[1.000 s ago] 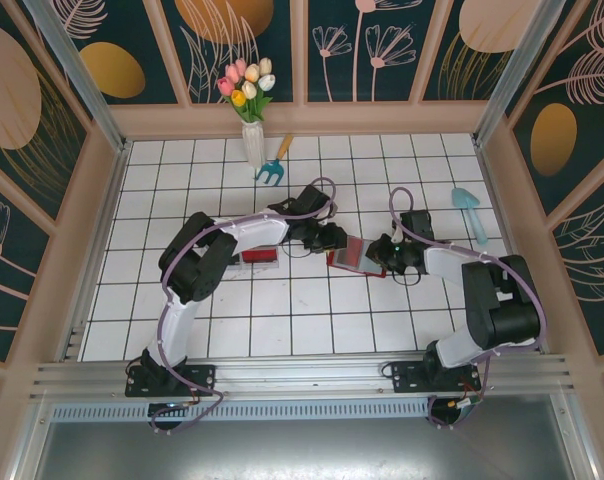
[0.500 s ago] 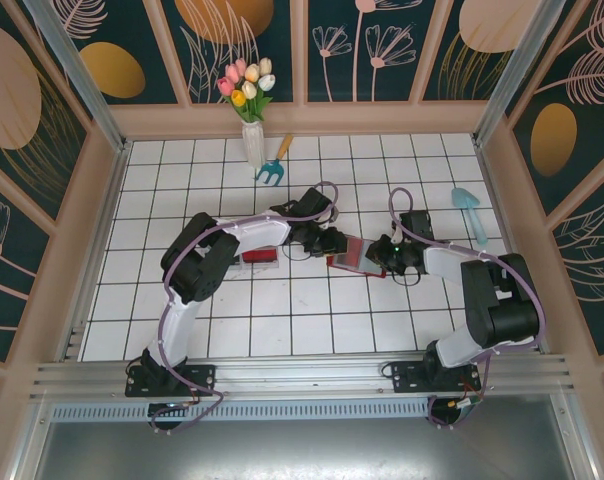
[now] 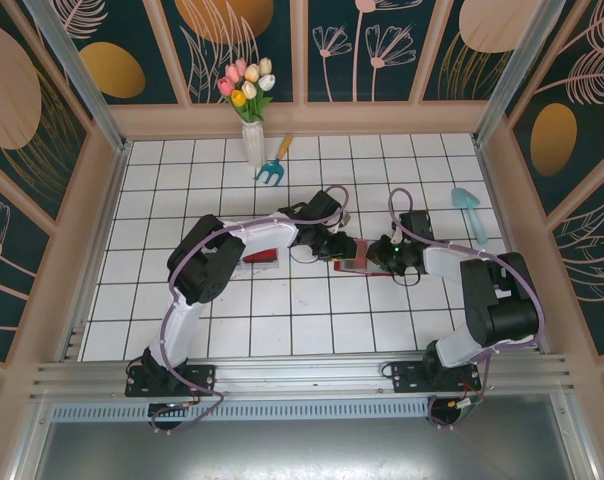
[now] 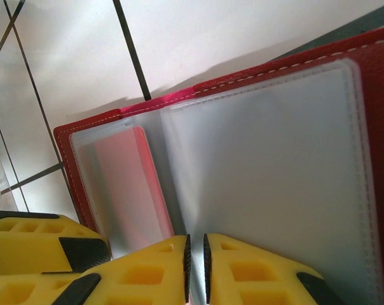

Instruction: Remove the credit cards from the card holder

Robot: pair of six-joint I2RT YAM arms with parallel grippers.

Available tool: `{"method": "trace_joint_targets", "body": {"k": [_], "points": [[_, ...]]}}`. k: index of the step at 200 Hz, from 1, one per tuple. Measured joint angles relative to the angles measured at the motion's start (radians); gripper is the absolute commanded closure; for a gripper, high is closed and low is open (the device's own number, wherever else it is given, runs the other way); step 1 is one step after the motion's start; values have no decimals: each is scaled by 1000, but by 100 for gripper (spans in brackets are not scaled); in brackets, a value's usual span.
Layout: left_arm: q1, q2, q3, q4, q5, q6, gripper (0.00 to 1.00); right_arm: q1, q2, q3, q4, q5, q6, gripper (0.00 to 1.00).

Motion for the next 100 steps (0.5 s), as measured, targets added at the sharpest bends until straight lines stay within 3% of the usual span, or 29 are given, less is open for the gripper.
{"method": "trace_joint_targets", "body": {"k": [51,100], "points": [[0,0,0,23,21,-9,67,3,7,0,5,0,0,83],[0,0,19,-28,-81,-12,68,3,11,0,8,0,0,83]]}}
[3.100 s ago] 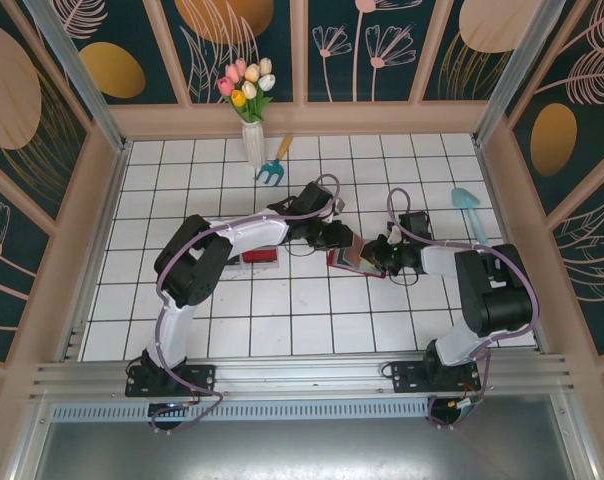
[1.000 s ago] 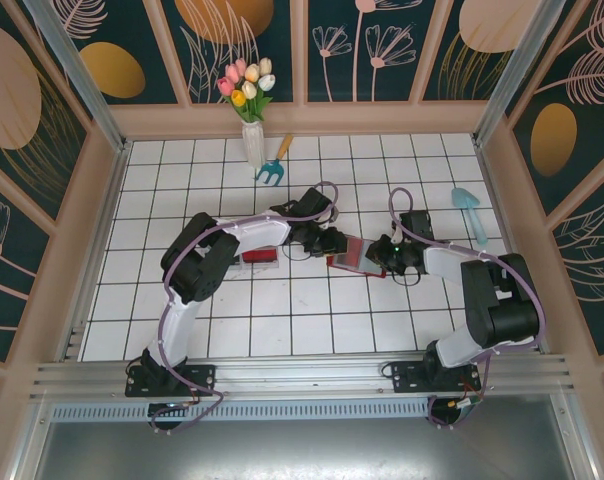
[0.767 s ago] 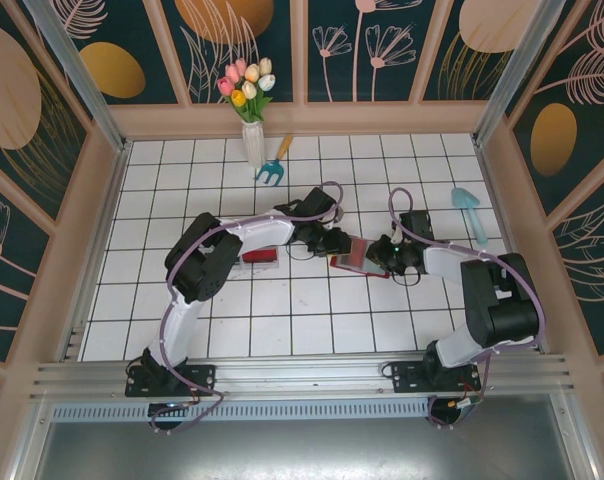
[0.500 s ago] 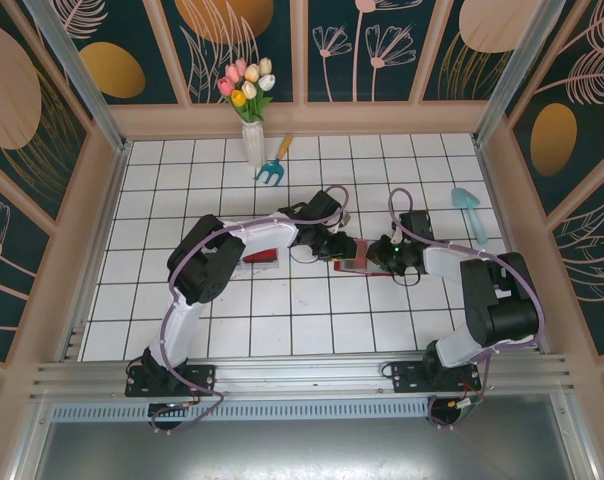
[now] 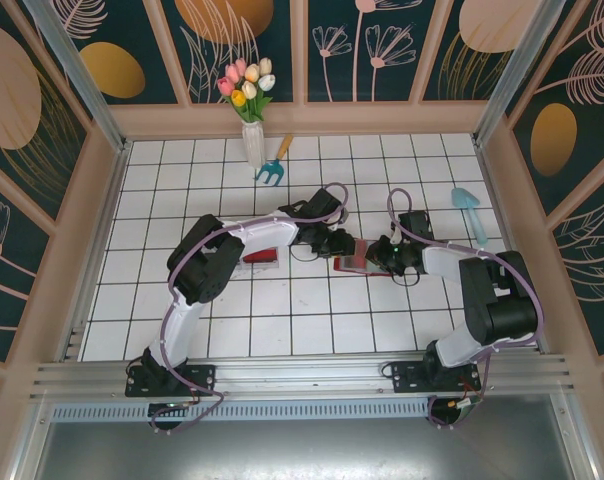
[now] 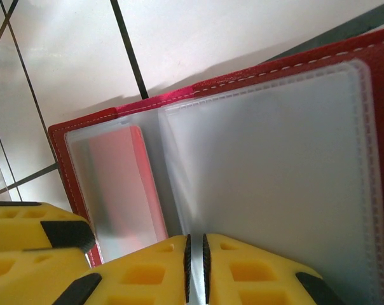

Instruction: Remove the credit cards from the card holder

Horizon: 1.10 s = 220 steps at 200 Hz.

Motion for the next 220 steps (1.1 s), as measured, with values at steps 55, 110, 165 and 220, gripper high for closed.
{"method": "trace_joint_targets", "body": {"k": [55,110,165,220], "points": [[0,0,0,-30,-34,0,68,0,4,0,3,-1,0,83],[0,0,1,-15,17,-8,67,2,7,0,8,-3,0,83],[-2,0,1,64,91,-27,67,2,15,0,18,-11,0,83],[-2,0,8,111,135,-42,67,2,16,1,19,-11,0,83]]}}
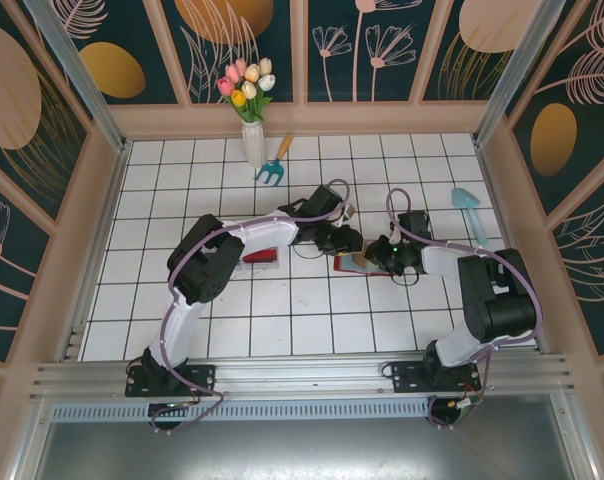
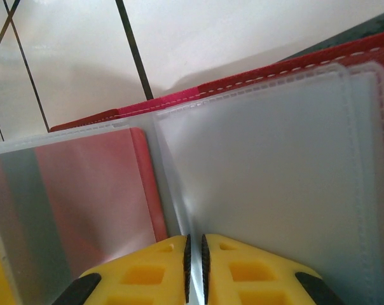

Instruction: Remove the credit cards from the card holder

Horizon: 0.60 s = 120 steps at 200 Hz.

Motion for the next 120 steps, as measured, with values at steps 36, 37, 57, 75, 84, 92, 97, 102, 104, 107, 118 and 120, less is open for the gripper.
{"method": "trace_joint_targets", "body": {"k": [36,37,57,75,84,92,97,102,104,107,118,120], "points": [[-4,0,38,18,26,-1,66,-18,-14,0,-7,3,0,79],[-4,0,39,19,26,-1,66,-21,-16,0,-9,4,0,79],[-11,0,53,37,37,-5,66,-60,-42,0,-16,3,0,78],[-14,0,58,41,46,-8,66,-89,-61,0,-16,2,0,77],[-16,0,59,41,49,-9,66,-98,-65,0,-17,1,0,76],[-18,0,59,41,48,-9,66,-104,-68,0,-18,1,0,74],[-18,1,59,41,48,-9,66,-107,-68,0,-19,0,1,74],[-18,2,60,40,48,-9,66,-108,-70,-1,-20,0,0,74],[-19,3,60,40,48,-9,66,-110,-70,-1,-20,0,0,74],[-19,4,61,40,48,-9,66,-111,-71,-1,-20,-1,0,74],[-19,11,69,39,48,-8,66,-118,-75,-2,-20,-4,0,73],[-19,13,71,39,48,-8,66,-119,-76,-3,-20,-5,1,73]]}}
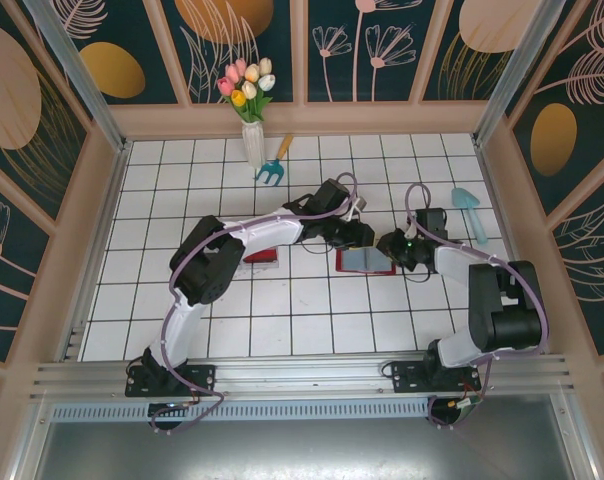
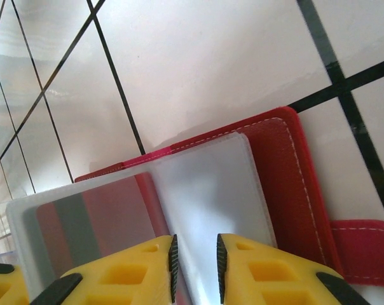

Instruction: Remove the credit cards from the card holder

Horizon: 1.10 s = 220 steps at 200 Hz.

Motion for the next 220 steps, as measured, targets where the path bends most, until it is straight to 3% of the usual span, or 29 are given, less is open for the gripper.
{"method": "trace_joint_targets", "body": {"k": [61,111,220], "points": [[0,26,18,-8,0,0,69,-10,-11,-3,0,-22,0,68],[-8,68,94,-29,-1,1,65,-14,-11,-6,0,-21,0,66],[-13,60,80,-71,-59,37,56,-14,-11,-14,-4,-22,0,66]]}}
